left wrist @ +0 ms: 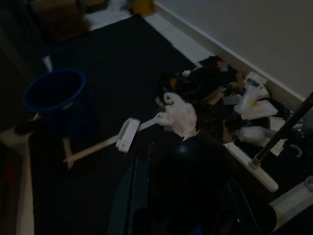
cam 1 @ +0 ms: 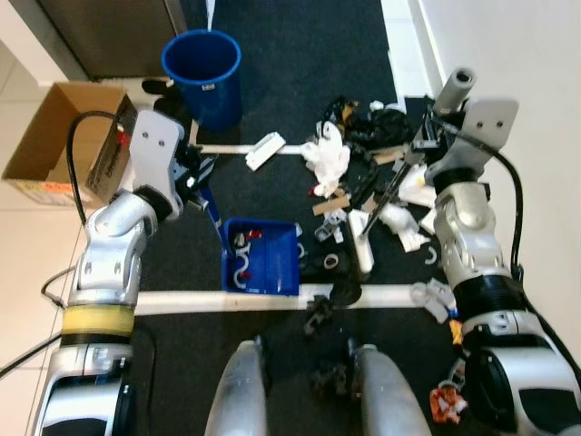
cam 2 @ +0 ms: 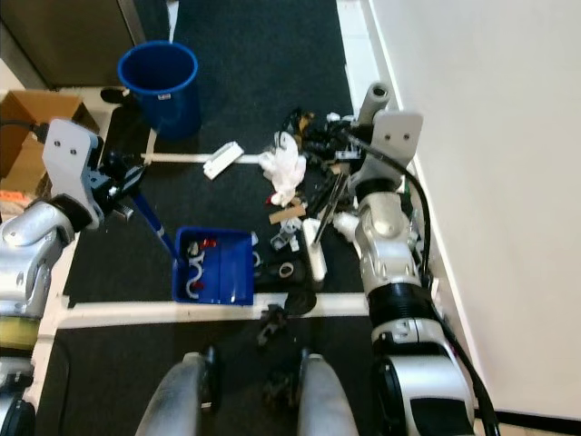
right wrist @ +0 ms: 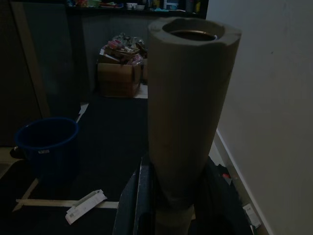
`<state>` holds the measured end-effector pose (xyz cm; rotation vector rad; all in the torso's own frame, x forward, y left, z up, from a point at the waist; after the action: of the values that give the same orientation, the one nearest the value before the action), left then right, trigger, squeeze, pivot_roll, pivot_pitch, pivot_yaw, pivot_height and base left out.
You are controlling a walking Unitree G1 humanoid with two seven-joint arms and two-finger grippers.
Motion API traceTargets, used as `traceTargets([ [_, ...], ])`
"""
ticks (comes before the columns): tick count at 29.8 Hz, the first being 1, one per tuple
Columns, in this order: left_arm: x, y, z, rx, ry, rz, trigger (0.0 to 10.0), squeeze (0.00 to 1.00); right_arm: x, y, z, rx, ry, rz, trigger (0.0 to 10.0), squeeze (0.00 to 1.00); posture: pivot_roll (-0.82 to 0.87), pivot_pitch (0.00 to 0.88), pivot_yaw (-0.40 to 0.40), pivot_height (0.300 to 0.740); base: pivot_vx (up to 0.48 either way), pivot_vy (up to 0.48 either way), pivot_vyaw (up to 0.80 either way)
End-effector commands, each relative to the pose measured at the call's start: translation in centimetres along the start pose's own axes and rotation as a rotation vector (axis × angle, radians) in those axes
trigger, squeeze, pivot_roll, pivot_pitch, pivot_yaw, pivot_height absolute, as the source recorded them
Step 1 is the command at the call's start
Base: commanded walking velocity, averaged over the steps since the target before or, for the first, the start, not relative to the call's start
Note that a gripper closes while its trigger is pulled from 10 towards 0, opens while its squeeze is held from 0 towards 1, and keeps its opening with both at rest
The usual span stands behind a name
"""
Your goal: Sweep floor
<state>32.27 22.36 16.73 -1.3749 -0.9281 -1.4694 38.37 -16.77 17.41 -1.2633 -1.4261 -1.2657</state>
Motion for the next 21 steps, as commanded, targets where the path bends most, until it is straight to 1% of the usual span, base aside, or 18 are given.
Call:
traceTargets([
  [1,-0.1,-0.5,-0.6,0.01,-0.017,0.0,10.0,0.0,0.2,-0.1,-0.4,-0.006,-0.007,-0.02,10.0,0.0,0.0,0.183,0.007,0.74,0.0,0.0,0.0],
  [2,-0.1,-0.5,-0.6,0.01,-0.017,0.0,10.0,0.0,0.2,-0.1,-0.4,-0.006,-0.007,-0.02,10.0,0.0,0.0,0.183,0.007,0.74,0.0,0.0,0.0],
  [4,-0.6,-0.9,-0.7,0.037,-0.047,0.014,10.0,0.0,0.2,0.0,-0.6,-0.008,-0.015,-0.02,10.0,0.0,0.0,0.174,0.002,0.74,0.0,0.0,0.0],
  [6,-0.8,-1.0,-0.8,0.05,-0.05,0.02,10.0,0.0,0.3,0.0,-0.7,-0.009,-0.022,-0.022,10.0,0.0,0.0,0.171,0.0,0.74,0.0,0.0,0.0],
  [7,-0.8,-1.2,-0.8,0.051,-0.053,0.024,10.0,0.0,0.4,0.1,-0.9,-0.008,-0.041,-0.027,10.0,0.0,0.0,0.169,-0.001,0.74,0.0,0.0,0.0],
  [9,-0.8,-1.2,-0.8,0.051,-0.053,0.024,10.0,0.0,0.4,0.1,-0.9,-0.008,-0.041,-0.027,10.0,0.0,0.0,0.169,-0.001,0.74,0.0,0.0,0.0],
  [11,-0.3,-1.8,-0.5,0.057,-0.051,0.021,10.0,0.0,0.7,0.3,-1.5,-0.018,-0.065,-0.036,10.0,0.0,0.0,0.165,-0.008,0.74,0.0,0.0,0.0],
  [13,0.4,-2.4,-0.1,0.065,-0.036,0.011,10.0,0.0,1.0,0.5,-2.1,-0.033,-0.068,-0.041,10.0,0.0,0.0,0.166,-0.011,0.74,0.0,0.0,0.0],
  [15,0.9,-3.0,0.3,0.067,-0.046,0.011,10.0,0.0,1.1,0.6,-2.6,-0.043,-0.077,-0.041,10.0,0.0,0.01,0.168,-0.019,0.74,0.0,0.0,0.0],
  [16,0.9,-3.0,0.3,0.067,-0.046,0.011,10.0,0.0,1.1,0.6,-2.6,-0.043,-0.077,-0.041,10.0,0.0,0.01,0.168,-0.019,0.74,0.0,0.0,0.0],
  [17,1.2,-3.3,0.6,0.072,-0.049,0.014,10.0,0.0,1.1,0.6,-2.8,-0.047,-0.083,-0.04,10.0,0.0,0.01,0.168,-0.02,0.74,0.0,0.0,0.0],
  [19,1.4,-4.2,2.1,0.111,-0.06,0.026,10.0,0.0,0.9,0.6,-3.2,-0.053,-0.114,-0.03,10.0,0.0,0.01,0.171,-0.028,0.74,0.0,0.0,0.0],
  [20,1.4,-4.2,2.1,0.111,-0.06,0.026,10.0,0.0,0.9,0.6,-3.2,-0.053,-0.114,-0.03,10.0,0.0,0.01,0.171,-0.028,0.74,0.0,0.0,0.0],
  [21,1.5,-4.5,2.6,0.125,-0.076,0.029,10.0,0.0,0.7,0.6,-3.3,-0.053,-0.12,-0.026,10.0,0.0,0.01,0.17,-0.029,0.74,0.0,0.0,0.0],
])
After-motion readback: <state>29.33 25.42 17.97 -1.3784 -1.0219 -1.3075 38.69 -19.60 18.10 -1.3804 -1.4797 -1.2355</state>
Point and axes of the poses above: a point about 5 cm out from each wrist's last joint towards the gripper, its own y axis pointing out of the wrist towards the gripper, its own x axis along the axis of the wrist's last joint, z = x × y, the point moved 1 cm from there along y, pointing out of the wrist towards the gripper, and after that the axes turned 10 degrees about -y, right-handed, at the moved point
